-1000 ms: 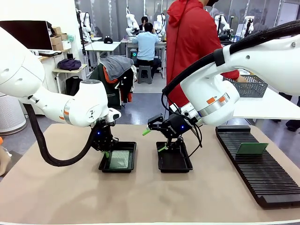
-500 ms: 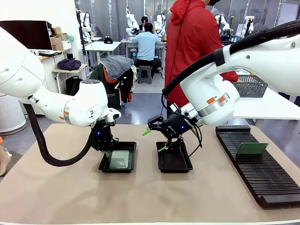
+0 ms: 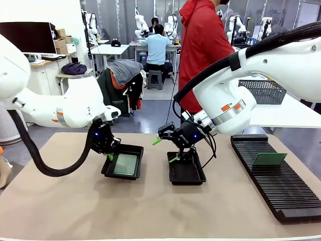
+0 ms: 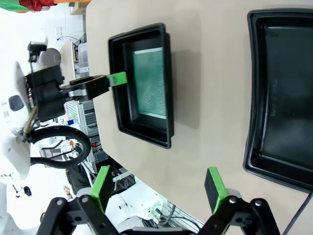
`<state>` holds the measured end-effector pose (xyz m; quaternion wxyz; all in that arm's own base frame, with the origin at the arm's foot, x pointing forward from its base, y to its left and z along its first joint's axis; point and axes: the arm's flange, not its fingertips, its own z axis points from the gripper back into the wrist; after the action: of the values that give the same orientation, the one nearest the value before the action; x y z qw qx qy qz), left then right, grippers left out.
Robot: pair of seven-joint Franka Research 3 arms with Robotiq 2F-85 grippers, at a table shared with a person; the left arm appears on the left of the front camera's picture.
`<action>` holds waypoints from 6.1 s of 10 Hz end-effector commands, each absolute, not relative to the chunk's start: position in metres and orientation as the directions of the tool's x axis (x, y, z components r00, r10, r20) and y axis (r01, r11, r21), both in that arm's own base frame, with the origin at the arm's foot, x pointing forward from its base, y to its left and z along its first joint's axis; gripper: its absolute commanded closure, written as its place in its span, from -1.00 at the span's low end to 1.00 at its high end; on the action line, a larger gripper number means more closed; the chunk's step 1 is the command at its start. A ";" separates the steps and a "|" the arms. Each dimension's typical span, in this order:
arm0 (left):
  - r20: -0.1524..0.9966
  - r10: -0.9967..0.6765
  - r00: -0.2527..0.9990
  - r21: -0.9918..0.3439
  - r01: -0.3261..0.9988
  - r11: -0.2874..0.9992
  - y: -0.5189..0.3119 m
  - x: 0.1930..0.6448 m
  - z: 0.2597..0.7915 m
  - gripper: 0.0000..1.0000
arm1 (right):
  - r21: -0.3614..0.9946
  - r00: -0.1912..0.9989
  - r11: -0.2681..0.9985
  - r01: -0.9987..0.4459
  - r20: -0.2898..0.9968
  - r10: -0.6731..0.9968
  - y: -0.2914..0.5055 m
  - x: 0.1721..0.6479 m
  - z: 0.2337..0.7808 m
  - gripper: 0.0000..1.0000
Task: Inspect and transfer BCBs to ESD trays.
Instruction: Pick up the ESD tray and place it on the left side of the table, then pick up the Blank PCB from the PCB Rack and place it in the right ESD tray.
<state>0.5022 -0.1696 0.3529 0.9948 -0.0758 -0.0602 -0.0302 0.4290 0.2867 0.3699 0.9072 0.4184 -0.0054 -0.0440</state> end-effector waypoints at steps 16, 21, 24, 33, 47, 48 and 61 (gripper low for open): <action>0.167 0.074 0.983 -0.313 -0.018 0.950 0.076 0.466 0.315 0.95 | 0.747 0.995 0.660 0.085 -0.031 -0.093 0.290 0.431 0.372 -1.00; 0.176 0.054 0.983 -0.312 0.003 0.950 0.074 0.472 0.306 0.95 | 0.747 0.995 0.660 0.085 -0.031 -0.093 0.290 0.431 0.372 -1.00; 0.133 0.082 0.988 -0.290 -0.040 0.956 0.072 0.469 0.309 0.95 | 0.747 0.995 0.660 0.085 -0.031 -0.093 0.290 0.431 0.372 -1.00; 0.130 0.077 0.989 -0.277 -0.039 0.960 0.070 0.470 0.312 0.60 | 0.747 0.995 0.660 0.085 -0.031 -0.093 0.290 0.431 0.372 -1.00; 0.111 0.062 0.992 -0.026 -0.059 0.998 0.037 0.433 0.502 -1.00 | 0.747 0.995 0.660 0.085 -0.031 -0.093 0.290 0.431 0.372 -1.00; 0.113 0.062 0.992 -0.028 -0.060 0.998 0.036 0.432 0.509 -1.00 | 0.747 0.995 0.660 0.085 -0.031 -0.093 0.290 0.431 0.372 -1.00; 0.129 0.044 0.991 -0.058 -0.037 0.998 0.035 0.434 0.506 -1.00 | 0.747 0.995 0.660 0.085 -0.031 -0.093 0.290 0.431 0.372 -1.00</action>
<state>0.4346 0.0343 0.5090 0.9975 -0.0275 -0.0624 0.0193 0.4291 0.2868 0.3698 0.9072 0.4184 -0.0054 -0.0440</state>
